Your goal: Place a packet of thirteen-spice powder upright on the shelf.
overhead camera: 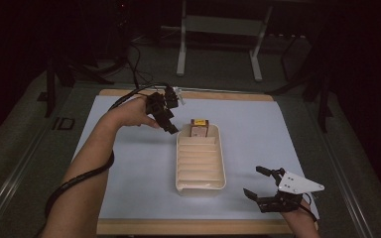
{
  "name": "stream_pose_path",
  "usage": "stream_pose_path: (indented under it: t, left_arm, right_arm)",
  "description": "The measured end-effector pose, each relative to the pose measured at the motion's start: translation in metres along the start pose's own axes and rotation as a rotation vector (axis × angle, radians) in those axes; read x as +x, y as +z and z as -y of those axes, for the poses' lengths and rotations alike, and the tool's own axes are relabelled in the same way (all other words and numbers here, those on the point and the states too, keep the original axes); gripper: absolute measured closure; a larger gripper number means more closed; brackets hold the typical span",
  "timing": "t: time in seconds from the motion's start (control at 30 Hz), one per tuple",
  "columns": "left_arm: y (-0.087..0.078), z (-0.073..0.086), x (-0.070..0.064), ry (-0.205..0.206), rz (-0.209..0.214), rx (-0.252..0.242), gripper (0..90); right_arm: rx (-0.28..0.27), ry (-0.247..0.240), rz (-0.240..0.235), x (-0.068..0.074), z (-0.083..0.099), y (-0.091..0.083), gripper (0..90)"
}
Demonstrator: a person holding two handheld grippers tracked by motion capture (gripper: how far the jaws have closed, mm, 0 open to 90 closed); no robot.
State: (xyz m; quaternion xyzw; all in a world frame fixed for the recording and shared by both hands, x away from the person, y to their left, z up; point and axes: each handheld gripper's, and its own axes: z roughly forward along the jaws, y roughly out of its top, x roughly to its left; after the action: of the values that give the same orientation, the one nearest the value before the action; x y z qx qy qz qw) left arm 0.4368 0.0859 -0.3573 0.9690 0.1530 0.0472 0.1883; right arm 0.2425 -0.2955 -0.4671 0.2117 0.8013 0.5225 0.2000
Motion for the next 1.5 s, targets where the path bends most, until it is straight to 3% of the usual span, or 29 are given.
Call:
stream_pose_path:
  t: [0.07,0.1,0.17,0.2,0.3,0.47,0.5,0.63,0.93,1.07,1.17,1.2,1.43,1.5]
  left_arm:
    - [0.000,0.003,0.001,-0.023,-0.006,0.001,29.8]
    - [0.001,0.007,0.004,-0.047,0.004,0.000,25.3]
    - [0.003,0.015,0.005,-0.054,0.024,0.007,14.8]
    - [0.006,0.021,0.006,-0.088,0.036,-0.001,13.1]
    - [0.010,0.027,0.005,-0.096,0.033,-0.015,1.9]
    - [0.017,0.042,0.003,-0.145,0.030,-0.077,1.8]
    - [0.019,0.048,0.001,-0.162,0.038,-0.112,1.8]
    - [0.022,0.058,-0.004,-0.167,0.051,-0.149,1.8]
    - [0.025,0.083,-0.023,-0.173,0.009,-0.201,1.8]
    - [0.031,0.096,-0.032,-0.189,-0.005,-0.195,1.8]
    - [0.034,0.104,-0.035,-0.213,0.017,-0.213,1.8]
    - [0.037,0.111,-0.041,-0.204,-0.012,-0.227,1.8]
    - [0.044,0.132,-0.056,-0.282,-0.023,-0.270,1.8]
    - [0.045,0.139,-0.062,-0.292,-0.026,-0.309,1.9]
  right_arm:
    - [0.000,0.001,0.000,0.000,0.000,0.000,17.6]
    - [0.001,0.001,0.001,0.001,0.000,0.000,17.6]
    - [0.006,-0.008,0.004,0.001,-0.001,0.001,17.6]
    - [0.012,-0.009,0.004,0.002,0.000,0.002,17.6]
    - [0.016,-0.008,0.003,0.001,0.000,0.003,17.6]
    - [0.020,-0.009,0.007,0.001,0.001,0.004,17.6]
    - [0.028,-0.015,0.013,0.002,0.000,0.004,17.6]
    - [0.033,-0.011,0.013,0.002,0.001,0.005,17.6]
    - [0.045,-0.007,0.031,0.001,0.001,0.006,17.6]
    - [0.048,-0.006,0.035,0.001,0.001,0.006,17.5]
    - [0.038,-0.002,0.031,0.001,0.001,0.006,17.5]
    - [0.038,-0.001,0.032,0.001,0.001,0.005,17.6]
    - [0.032,0.006,0.029,0.001,0.001,0.005,17.6]
    - [0.029,0.004,0.027,0.001,0.001,0.004,17.6]
